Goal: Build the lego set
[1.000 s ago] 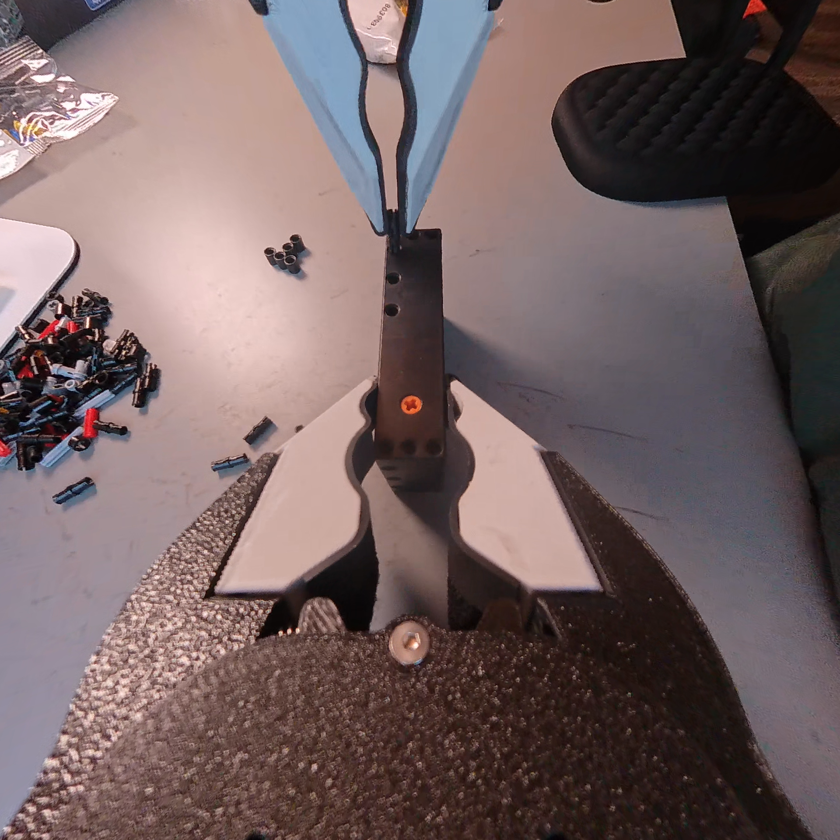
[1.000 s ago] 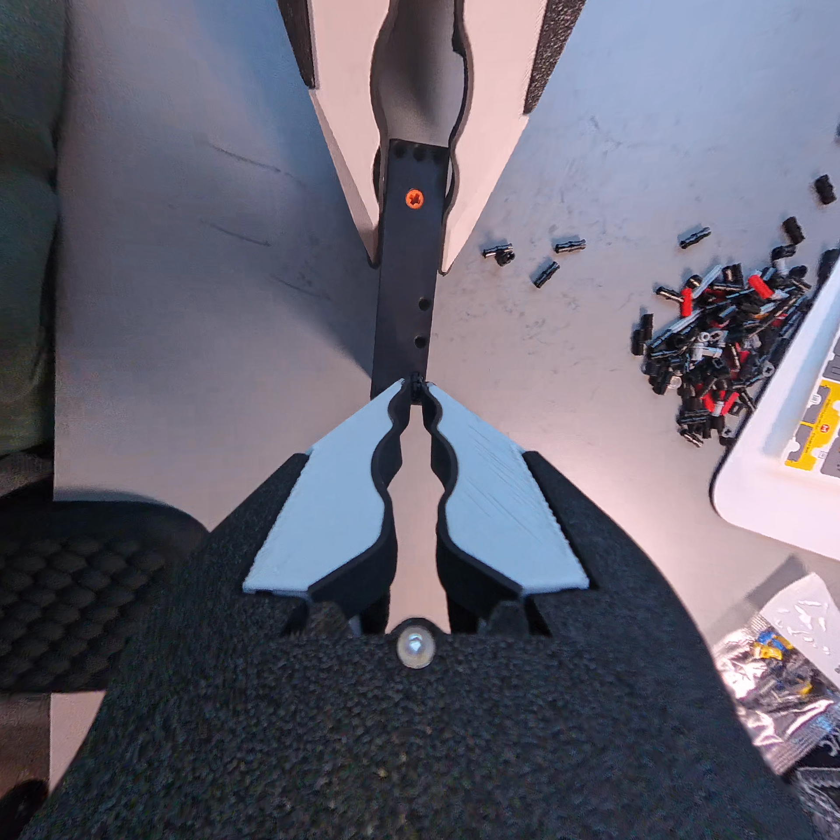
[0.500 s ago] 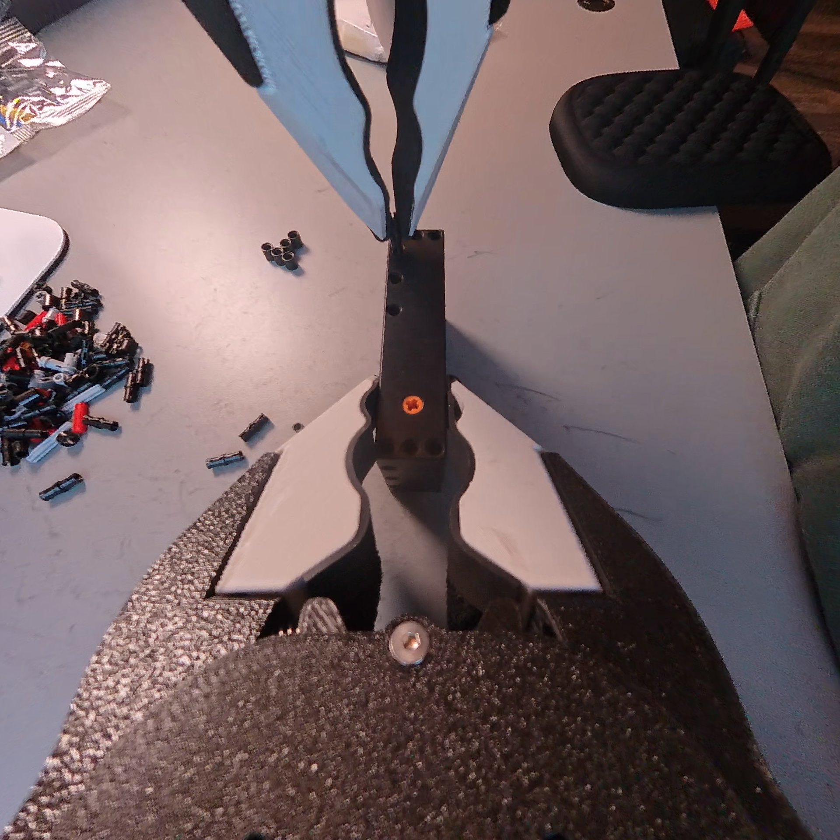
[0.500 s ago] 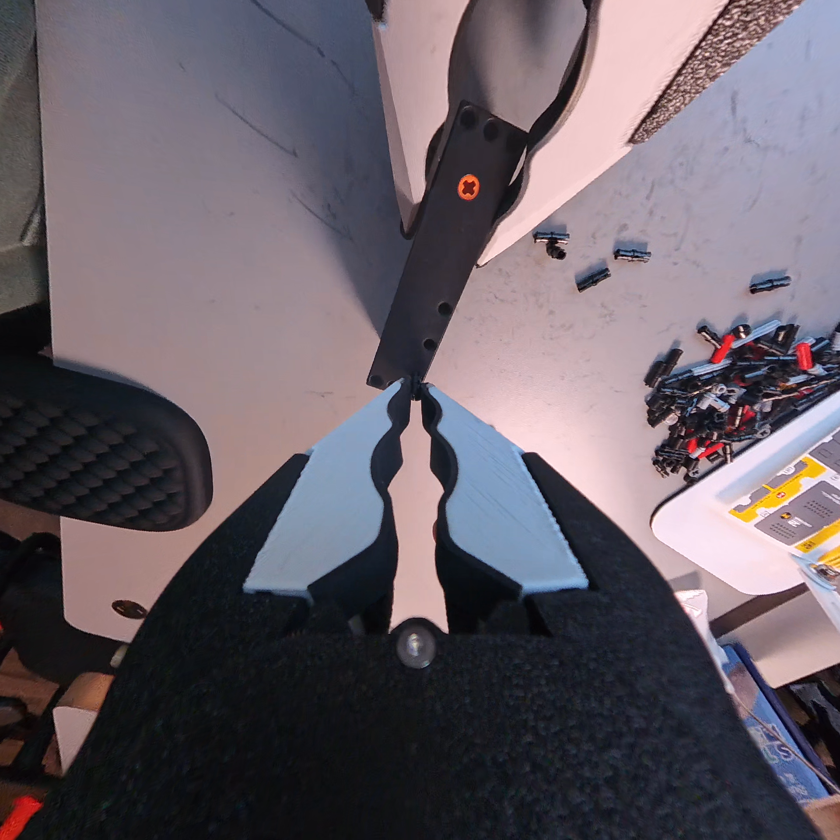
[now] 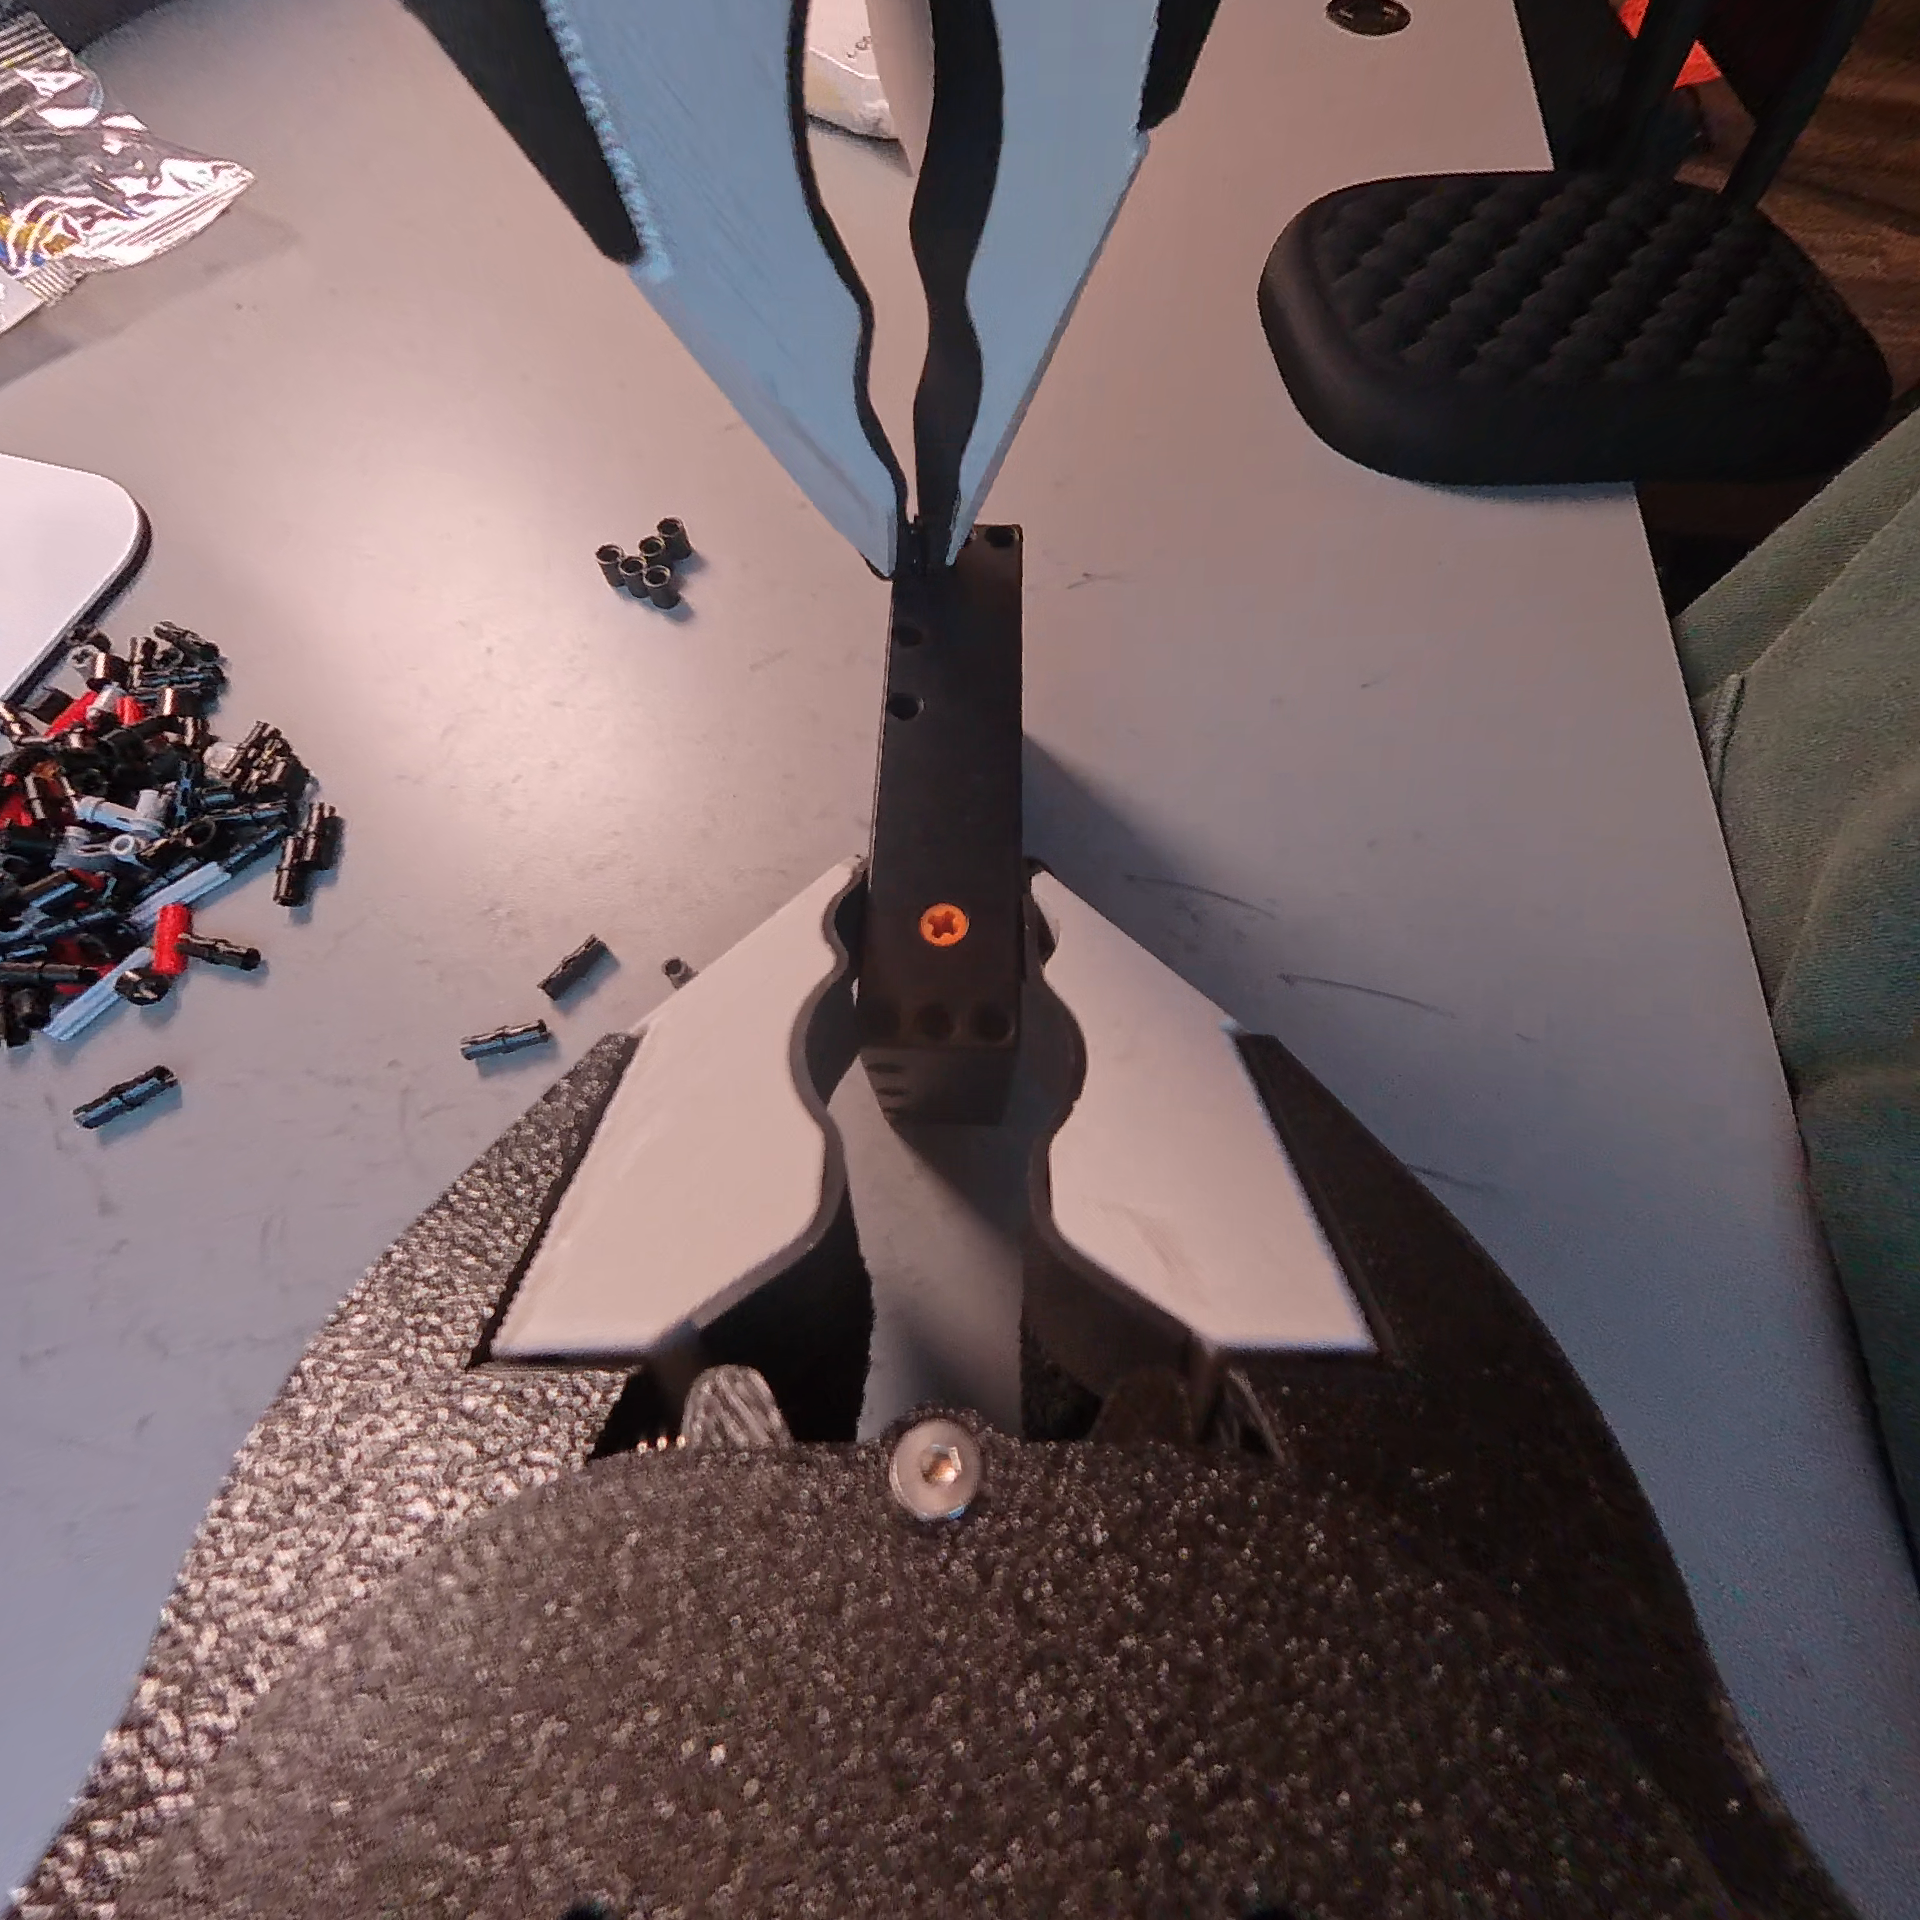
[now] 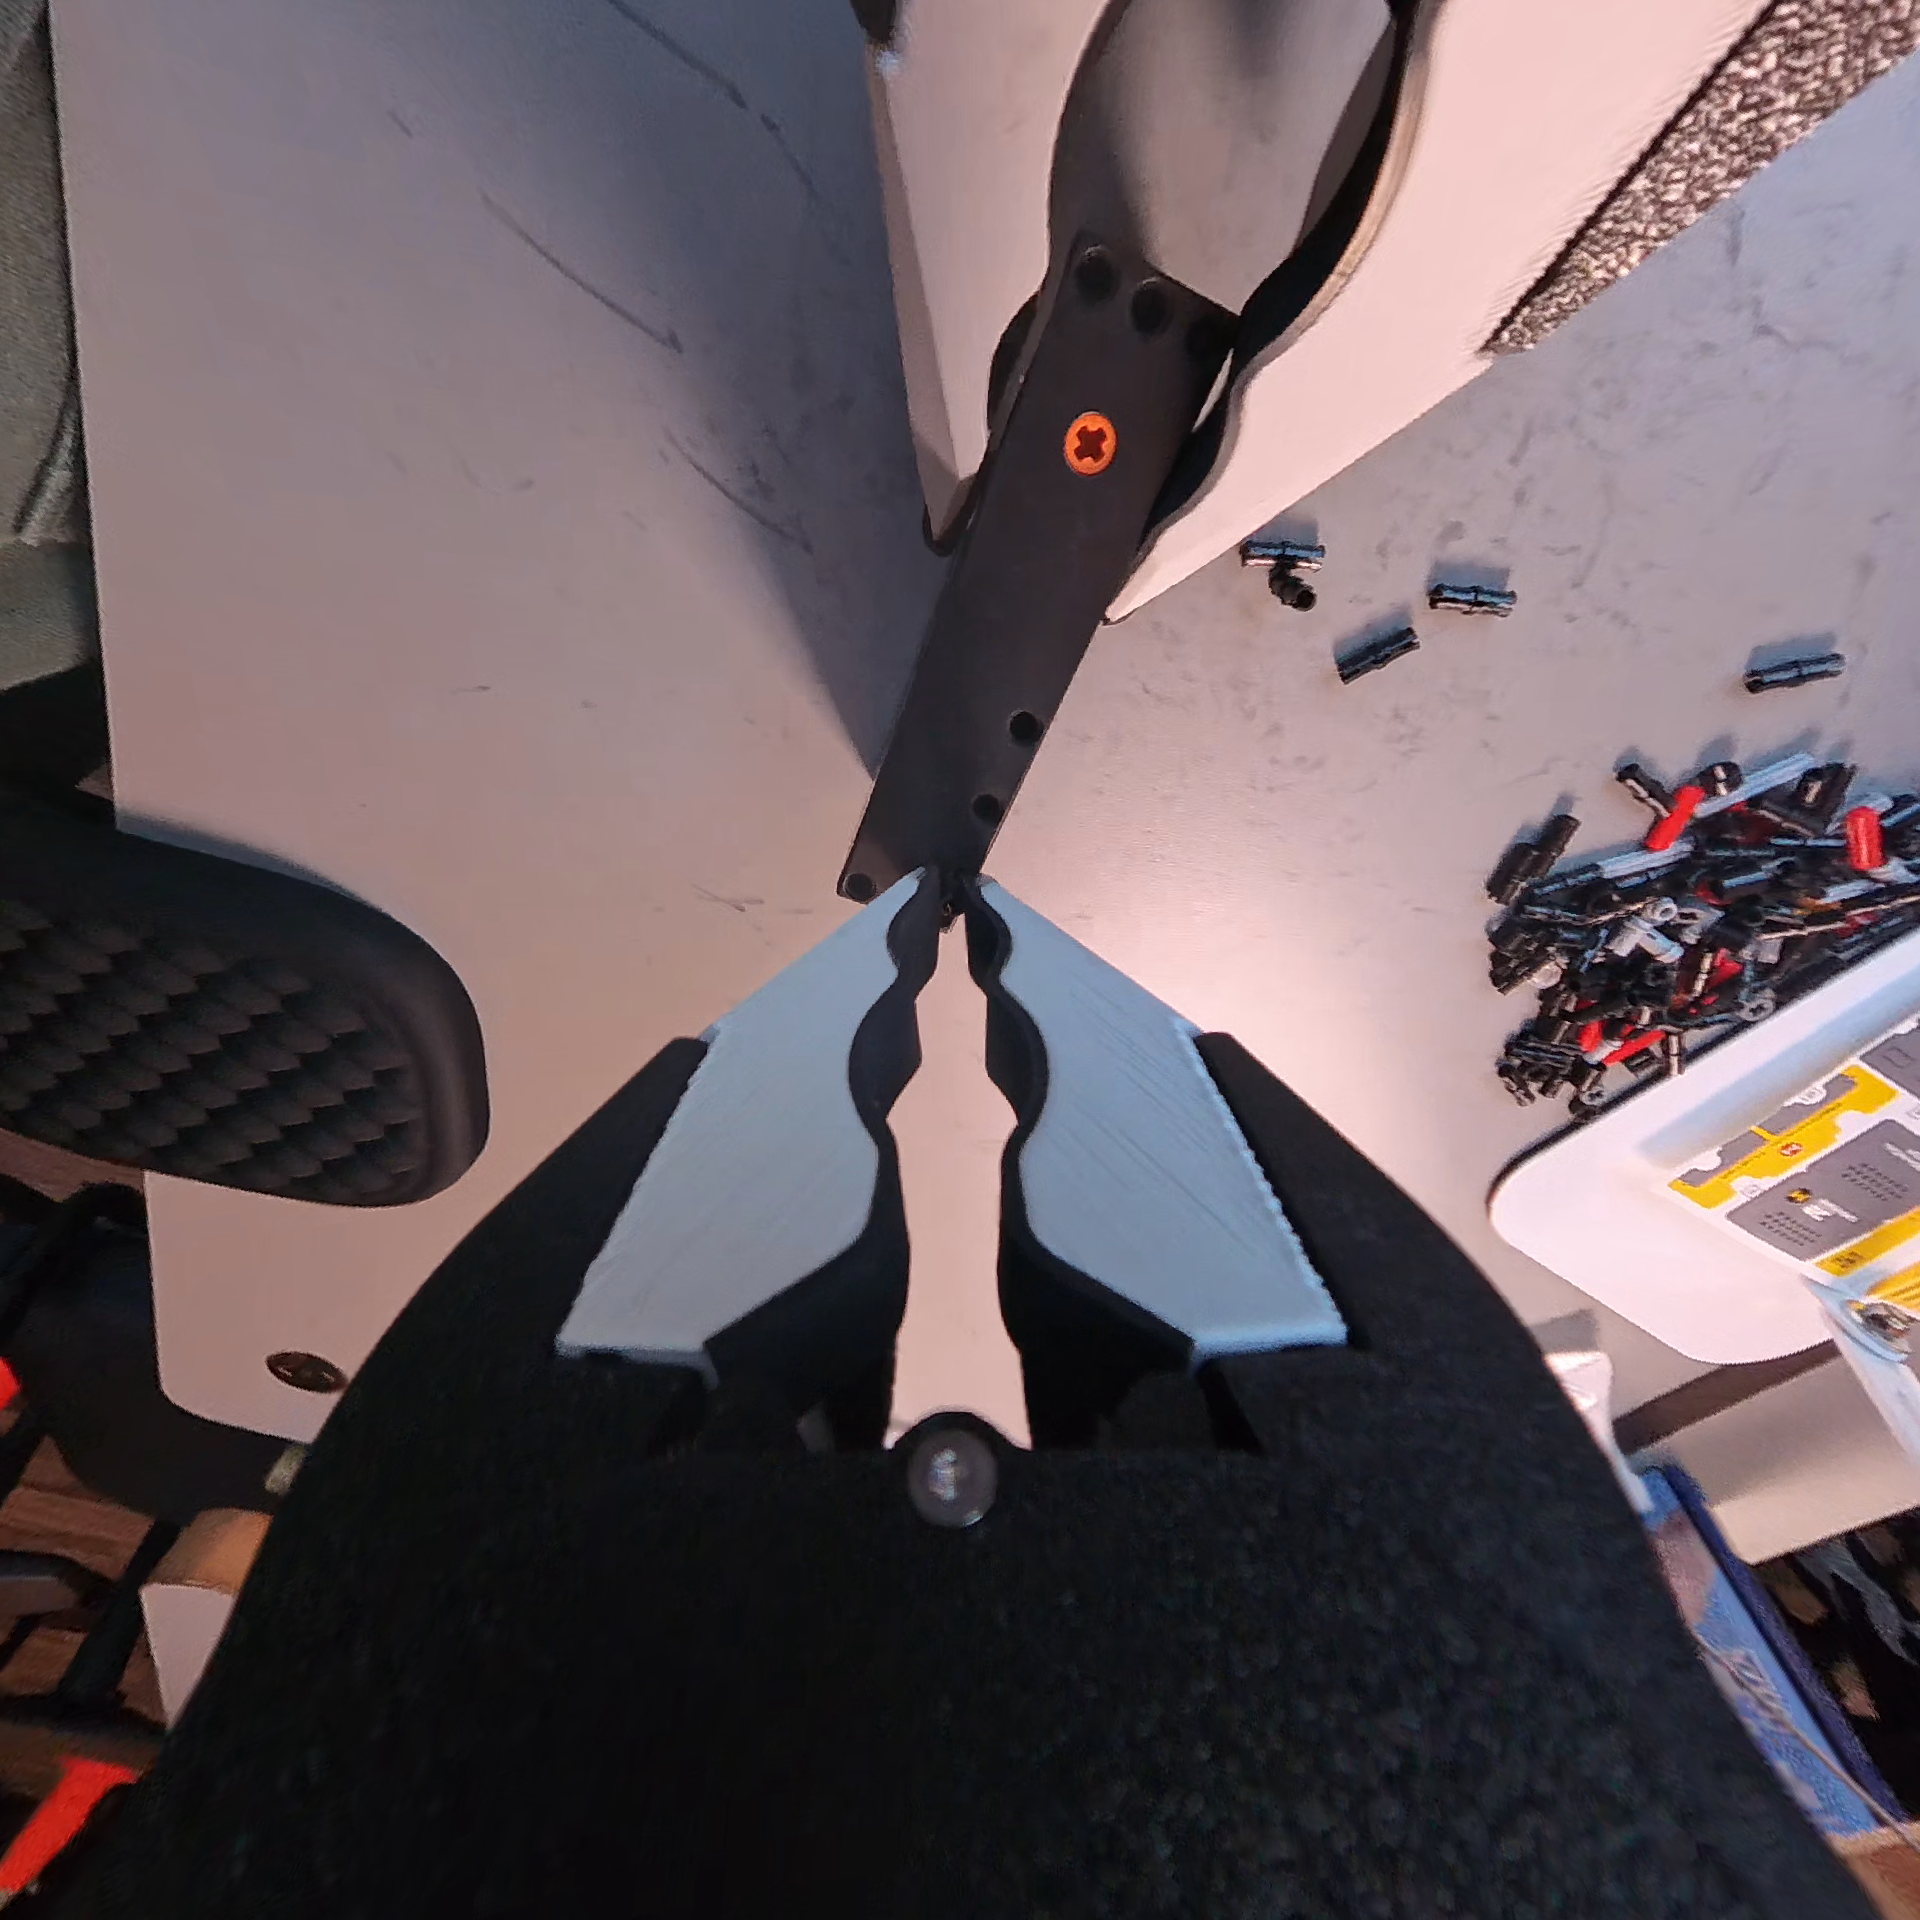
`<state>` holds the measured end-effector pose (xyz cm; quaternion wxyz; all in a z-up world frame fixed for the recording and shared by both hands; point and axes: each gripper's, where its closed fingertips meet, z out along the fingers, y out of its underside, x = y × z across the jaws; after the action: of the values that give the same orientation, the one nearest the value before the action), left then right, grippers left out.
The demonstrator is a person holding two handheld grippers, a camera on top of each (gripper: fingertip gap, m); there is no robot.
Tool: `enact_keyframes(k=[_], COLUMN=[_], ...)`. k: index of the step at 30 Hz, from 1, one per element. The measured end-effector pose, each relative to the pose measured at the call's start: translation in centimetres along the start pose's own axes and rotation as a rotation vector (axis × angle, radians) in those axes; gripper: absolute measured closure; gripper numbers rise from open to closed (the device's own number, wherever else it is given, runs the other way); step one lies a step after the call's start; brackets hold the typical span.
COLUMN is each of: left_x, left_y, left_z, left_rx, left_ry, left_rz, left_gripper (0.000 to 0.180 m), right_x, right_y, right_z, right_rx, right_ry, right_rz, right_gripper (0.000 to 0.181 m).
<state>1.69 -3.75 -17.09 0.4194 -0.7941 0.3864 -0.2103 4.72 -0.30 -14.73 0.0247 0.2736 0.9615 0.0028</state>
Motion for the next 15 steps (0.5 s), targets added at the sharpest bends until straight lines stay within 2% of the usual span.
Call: enact_keyframes(k=[5,10,12,15], left_x=[0.0,-0.1,0.0,0.0], left_y=[0.0,0.0,0.0,0.0], left_z=[0.0,0.0,0.0,0.0], left_rx=[0.001,0.001,0.000,-0.001], left_ry=[0.001,0.003,0.001,-0.003], left_rz=[-0.006,-0.010,-0.007,-0.003], left_gripper=[0.153,0.153,0.153,0.153], right_x=[0.3,0.3,0.4,0.2], right_y=[-0.2,-0.1,0.0,-0.1], right_z=[-1.1,-1.5,-1.0,-0.9], right_rx=[0.167,0.242,0.238,0.236], right_ry=[0.023,0.052,0.060,0.045], right_rz=[0.131,0.181,0.186,0.185], right_gripper=[0.167,0.174,0.181,0.181])
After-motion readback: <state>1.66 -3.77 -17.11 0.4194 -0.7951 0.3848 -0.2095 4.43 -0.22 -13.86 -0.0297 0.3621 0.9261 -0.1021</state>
